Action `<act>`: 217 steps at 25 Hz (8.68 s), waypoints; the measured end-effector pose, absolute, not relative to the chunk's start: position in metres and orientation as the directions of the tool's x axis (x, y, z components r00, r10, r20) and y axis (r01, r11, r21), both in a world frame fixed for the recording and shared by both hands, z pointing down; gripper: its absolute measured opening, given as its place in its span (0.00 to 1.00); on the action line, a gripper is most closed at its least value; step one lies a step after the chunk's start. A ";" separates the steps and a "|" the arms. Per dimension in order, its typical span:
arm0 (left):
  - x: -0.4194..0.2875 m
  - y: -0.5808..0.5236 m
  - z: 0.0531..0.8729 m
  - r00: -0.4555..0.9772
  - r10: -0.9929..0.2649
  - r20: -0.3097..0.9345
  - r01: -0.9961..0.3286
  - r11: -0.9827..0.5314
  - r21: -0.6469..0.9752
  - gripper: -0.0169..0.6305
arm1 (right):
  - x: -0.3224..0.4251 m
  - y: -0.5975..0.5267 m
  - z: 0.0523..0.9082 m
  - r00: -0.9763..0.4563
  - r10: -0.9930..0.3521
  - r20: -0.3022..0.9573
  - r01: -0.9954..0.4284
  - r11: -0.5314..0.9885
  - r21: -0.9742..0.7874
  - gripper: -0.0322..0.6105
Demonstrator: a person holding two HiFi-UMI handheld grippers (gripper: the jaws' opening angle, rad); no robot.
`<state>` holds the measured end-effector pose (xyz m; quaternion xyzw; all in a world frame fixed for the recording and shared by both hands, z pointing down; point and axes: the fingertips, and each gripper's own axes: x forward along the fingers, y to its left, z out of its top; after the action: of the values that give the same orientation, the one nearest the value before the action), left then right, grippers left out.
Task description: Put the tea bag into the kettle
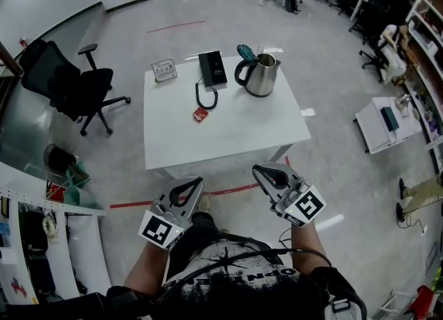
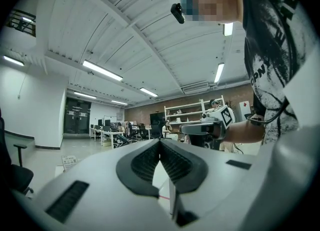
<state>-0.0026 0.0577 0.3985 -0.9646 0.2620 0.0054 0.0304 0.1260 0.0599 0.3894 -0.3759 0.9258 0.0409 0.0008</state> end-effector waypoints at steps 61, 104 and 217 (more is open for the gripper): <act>-0.073 -0.245 0.445 0.846 -0.531 0.056 -0.533 -0.843 0.064 0.04 | 0.035 -0.288 0.636 -0.618 -0.491 0.613 -0.671 0.736 -0.087 0.40; -0.127 -0.236 0.469 0.759 -0.638 0.127 -0.650 -0.753 0.105 0.04 | 0.015 -0.308 0.706 -0.494 -0.433 0.754 -0.684 0.729 -0.029 0.14; 0.170 -0.245 0.409 0.828 -0.561 -0.012 -0.559 -0.826 0.072 0.04 | 0.325 -0.341 0.419 -0.550 -0.810 0.202 -0.775 0.586 0.236 0.07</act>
<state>0.1702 -0.2446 0.4088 -0.9554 0.2929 0.0161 -0.0327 0.3253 -0.3410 0.4195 -0.4512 0.8785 0.0594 -0.1457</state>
